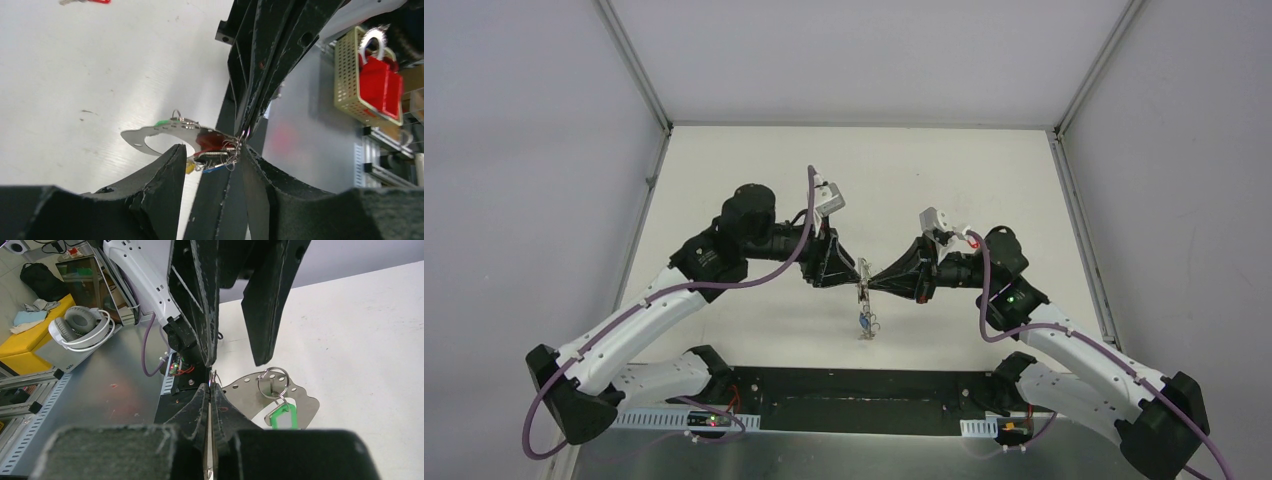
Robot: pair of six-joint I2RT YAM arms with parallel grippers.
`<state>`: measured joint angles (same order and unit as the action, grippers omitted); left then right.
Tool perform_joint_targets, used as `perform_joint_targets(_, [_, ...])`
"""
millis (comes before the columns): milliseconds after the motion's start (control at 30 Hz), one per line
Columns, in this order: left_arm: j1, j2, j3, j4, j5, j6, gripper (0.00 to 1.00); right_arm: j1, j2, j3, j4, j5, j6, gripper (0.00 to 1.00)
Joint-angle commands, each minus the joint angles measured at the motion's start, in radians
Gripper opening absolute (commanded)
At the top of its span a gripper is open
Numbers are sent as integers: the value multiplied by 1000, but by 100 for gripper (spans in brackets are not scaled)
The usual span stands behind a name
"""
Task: Put the keys on the keyring
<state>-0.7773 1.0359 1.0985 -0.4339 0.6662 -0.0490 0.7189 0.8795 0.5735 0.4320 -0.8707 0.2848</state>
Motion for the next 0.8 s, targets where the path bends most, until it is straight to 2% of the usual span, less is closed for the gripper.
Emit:
perform_joint_targets(0, [48, -89, -167, 436, 154, -279, 44, 4, -22, 11, 48, 14, -9, 0])
perform_joint_targets(167, [69, -135, -337, 770, 181, -457, 43, 4, -19, 15, 49, 13, -7, 0])
perform_joint_targets(267, [69, -144, -384, 842, 182, -502, 42, 3, -19, 14, 48, 13, -4, 0])
perform_joint_targets(767, [69, -132, -385, 718, 185, -419, 35, 3, -17, 17, 49, 19, 5, 0])
